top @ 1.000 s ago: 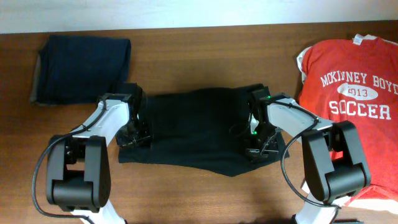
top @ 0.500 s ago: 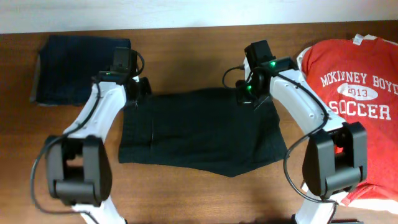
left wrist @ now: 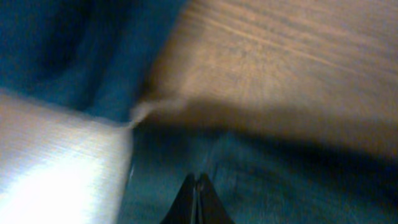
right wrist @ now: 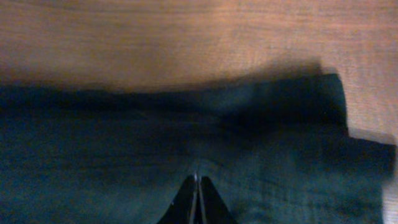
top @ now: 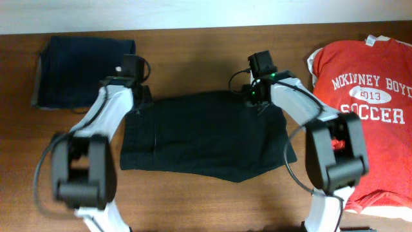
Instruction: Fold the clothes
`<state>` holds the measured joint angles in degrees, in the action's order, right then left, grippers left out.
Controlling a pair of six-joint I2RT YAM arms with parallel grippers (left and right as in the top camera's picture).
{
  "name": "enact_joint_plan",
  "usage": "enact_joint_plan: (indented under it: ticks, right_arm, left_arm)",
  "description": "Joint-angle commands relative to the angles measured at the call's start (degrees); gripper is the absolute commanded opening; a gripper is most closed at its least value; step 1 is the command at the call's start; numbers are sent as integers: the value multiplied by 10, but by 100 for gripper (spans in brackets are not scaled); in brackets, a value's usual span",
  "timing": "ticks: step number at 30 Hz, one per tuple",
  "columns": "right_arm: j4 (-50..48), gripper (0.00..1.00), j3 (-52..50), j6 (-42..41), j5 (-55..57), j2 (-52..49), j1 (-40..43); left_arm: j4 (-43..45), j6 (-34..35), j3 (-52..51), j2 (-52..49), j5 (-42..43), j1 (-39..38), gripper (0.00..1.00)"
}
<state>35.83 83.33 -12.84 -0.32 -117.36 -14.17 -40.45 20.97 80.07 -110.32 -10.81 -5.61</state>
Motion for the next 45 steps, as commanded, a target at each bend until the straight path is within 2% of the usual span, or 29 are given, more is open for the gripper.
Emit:
enact_joint_plan:
  ticks: [1,3,5,6,7,8,9,10,11,12,13,15,16,17,18,24,26,28,31,33,35,40,45]
  right_arm:
    - [62,4,33,4,-99,128,-1]
    - [140,5,33,4,-111,156,-1]
    - [219,5,11,-3,-139,154,-5]
    - [213,5,-7,-3,-175,154,-13]
    - [168,14,-46,-3,-215,153,-37]
    - [129,14,-74,-21,-215,152,-54]
    - [89,14,-103,-57,-216,147,-73]
    - [28,15,-145,-104,-215,139,-97]
    - [-26,15,-175,-136,-215,129,-115]
    - [-62,14,-190,-139,-213,118,-129]
    - [-74,14,-195,-150,-195,109,-138]
    - [-77,4,-195,-177,-165,99,-144]
    - [-77,4,-195,-177,-161,99,-144]
    - [-77,4,-197,-177,-150,99,-146]
    - [-76,4,-201,-177,-126,98,-148]
    - [-78,4,-202,-177,-110,84,-155]
    - [-78,5,-202,-177,-110,83,-155]
    - [-81,5,-202,-177,-110,83,-155]
    - [-82,6,-202,-177,-110,82,-155]
    - [-82,6,-202,-177,-110,82,-155]
    - [-82,11,-202,-177,-110,82,-155]
    - [-82,15,-202,-177,-110,82,-155]
    - [-82,16,-202,-177,-110,82,-155]
  left_arm:
    - [-54,30,3,157,-21,8,0]
    - [-122,30,3,195,-21,8,2]
    - [-228,23,1,186,-10,11,5]
    - [-244,1,-4,179,9,14,5]
    - [-252,-30,-10,170,32,30,5]
    - [-250,-34,-13,170,56,48,12]
    - [-245,-49,-13,170,95,66,26]
    - [-241,-79,-13,167,154,96,70]
    - [-242,-110,-13,164,185,113,78]
    - [-248,-144,-13,154,203,132,78]
    - [-247,-144,-15,145,207,137,78]
    - [-211,-144,-33,111,207,138,78]
    - [-189,-144,-45,96,207,138,78]
    - [-175,-144,-53,87,208,138,94]
    - [-156,-144,-60,74,211,138,99]
    - [-125,-144,-62,-13,194,140,90]
    - [-121,-144,-62,-36,179,140,89]
    - [-116,-145,-62,-42,181,140,79]
    - [-99,-219,-61,-40,186,135,79]
    - [-94,-228,-61,-40,189,135,79]
    - [-90,-270,-61,-40,238,135,79]
    - [-89,-278,-63,-40,248,135,79]
    - [-28,-280,-127,-40,228,135,78]
